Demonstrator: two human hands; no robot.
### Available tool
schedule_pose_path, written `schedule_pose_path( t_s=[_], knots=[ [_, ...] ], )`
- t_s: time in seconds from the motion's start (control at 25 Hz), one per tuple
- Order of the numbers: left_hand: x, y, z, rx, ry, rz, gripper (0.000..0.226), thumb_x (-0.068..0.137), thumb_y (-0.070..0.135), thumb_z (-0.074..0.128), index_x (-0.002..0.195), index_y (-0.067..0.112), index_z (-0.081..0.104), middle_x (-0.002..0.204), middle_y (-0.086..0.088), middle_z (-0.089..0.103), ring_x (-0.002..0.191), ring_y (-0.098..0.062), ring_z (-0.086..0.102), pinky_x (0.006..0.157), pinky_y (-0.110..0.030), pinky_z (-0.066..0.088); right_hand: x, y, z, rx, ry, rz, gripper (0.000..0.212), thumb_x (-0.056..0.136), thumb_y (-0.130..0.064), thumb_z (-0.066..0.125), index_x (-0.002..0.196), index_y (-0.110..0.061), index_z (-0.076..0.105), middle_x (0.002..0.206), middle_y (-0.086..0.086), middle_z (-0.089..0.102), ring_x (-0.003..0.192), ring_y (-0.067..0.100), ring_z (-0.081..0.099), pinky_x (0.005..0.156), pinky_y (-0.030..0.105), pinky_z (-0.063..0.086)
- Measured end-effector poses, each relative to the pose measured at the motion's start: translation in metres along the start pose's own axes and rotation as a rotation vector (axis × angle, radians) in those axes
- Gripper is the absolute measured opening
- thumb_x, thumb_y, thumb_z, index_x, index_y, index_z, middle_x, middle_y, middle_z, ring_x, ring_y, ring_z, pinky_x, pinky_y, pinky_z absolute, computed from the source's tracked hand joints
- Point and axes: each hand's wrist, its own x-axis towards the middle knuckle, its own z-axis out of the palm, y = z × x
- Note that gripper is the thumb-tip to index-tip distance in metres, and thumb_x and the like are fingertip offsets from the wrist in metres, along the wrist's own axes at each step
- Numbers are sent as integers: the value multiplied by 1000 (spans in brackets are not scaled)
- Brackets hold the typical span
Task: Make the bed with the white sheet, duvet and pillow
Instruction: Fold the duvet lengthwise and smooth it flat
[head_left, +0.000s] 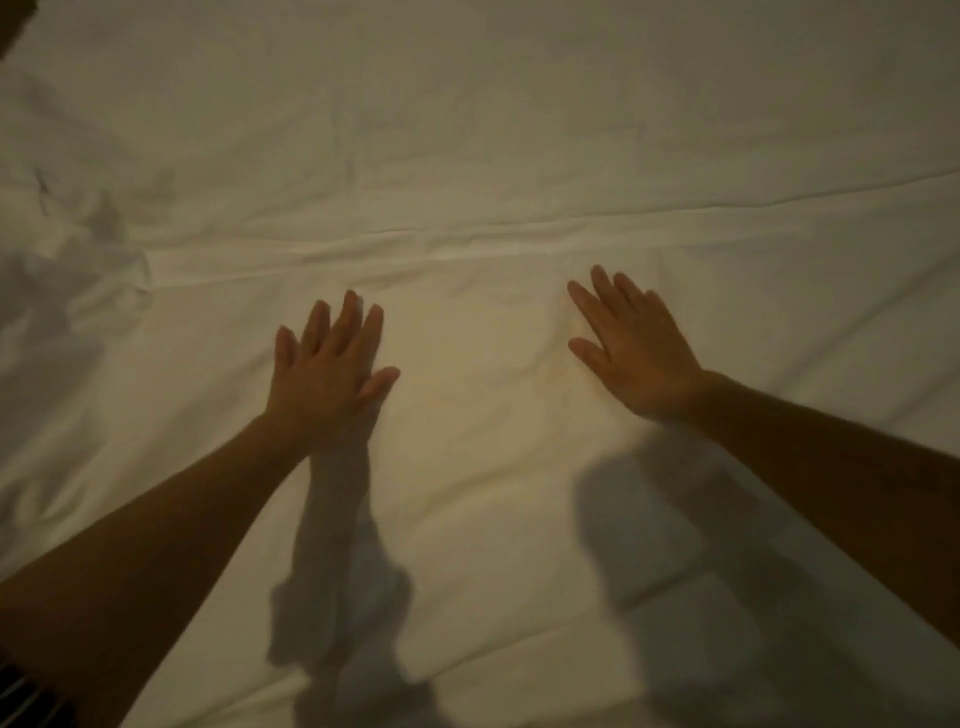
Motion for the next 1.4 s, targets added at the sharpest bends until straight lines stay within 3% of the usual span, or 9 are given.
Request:
schedule_pose_path(
  t_s=[0.16, 0.24, 0.32, 0.48, 0.76, 1.04, 1.16, 1.24, 1.4],
  knots=[
    [49, -8, -6, -16, -172, -52, 112, 70, 82, 42, 140, 36, -32, 151, 3, -37, 141, -29, -27, 107, -67, -6, 62, 26, -3, -81, -55, -68, 109, 72, -79, 50, 151, -28, -4, 159, 4, -10, 146, 25, -11, 115, 48, -7],
    [59, -10, -5, -53, -224, -71, 121, 61, 83, 48, 137, 36, -34, 151, 3, -36, 140, -28, -28, 105, -68, -8, 74, 25, 3, -76, -28, -75, 117, 57, -89, 45, 149, -22, 17, 155, 11, 16, 143, 30, 11, 114, 49, 1],
    [64, -9, -7, -136, -166, -65, 119, 62, 81, 51, 146, 37, -20, 157, 1, -21, 144, -30, -15, 107, -67, -4, 77, 21, 11, -25, 178, -94, 103, 59, -86, 34, 131, -14, 45, 126, 16, 45, 118, 33, 40, 102, 41, 19],
    [71, -34, -7, -220, 472, -268, 65, 86, 59, 50, 139, 23, 42, 139, -14, 38, 121, -38, 39, 95, -51, 28, 84, 20, 15, 54, 378, -98, 66, 82, -68, 34, 99, -7, 55, 93, 14, 54, 84, 33, 47, 74, 35, 22],
    [83, -65, -43, 83, 584, -36, 48, 97, 46, 37, 91, 2, 55, 82, -22, 61, 82, -38, 54, 84, -46, 26, 91, 10, -16, -399, 783, -208, 33, 98, -36, 53, 78, -9, 49, 63, 11, 49, 58, 29, 49, 51, 34, 33],
    [124, -21, -45, 19, 683, -486, 28, 90, 36, 54, 112, 20, 58, 124, -4, 49, 113, -24, 44, 98, -55, 34, 130, -14, -14, -203, 383, 181, 38, 98, -31, 40, 115, 1, 49, 115, 25, 51, 106, 37, 45, 93, 47, 32],
    [26, 41, -9, -251, 548, -100, 47, 94, 37, 44, 139, 25, 43, 151, -7, 34, 140, -26, 28, 109, -55, 14, 82, -53, 14, -50, 606, 99, 44, 93, -35, 45, 125, -6, 55, 129, 19, 54, 118, 30, 44, 102, 43, 27],
    [-47, 66, 13, -158, 318, 231, 53, 96, 48, 33, 145, 29, 36, 155, -3, 28, 143, -26, 25, 112, -53, 12, 36, -70, 30, 54, 487, -149, 52, 93, -40, 43, 135, -10, 51, 140, 15, 48, 129, 28, 44, 107, 42, 26],
    [-82, -5, 62, 26, 158, 49, 70, 92, 64, 16, 150, 27, 23, 157, -3, 20, 144, -26, 19, 113, -49, 9, -48, -15, 53, -169, 264, -24, 61, 98, -52, 24, 148, -18, 30, 153, 11, 29, 141, 29, 28, 115, 47, 15]
  ],
)
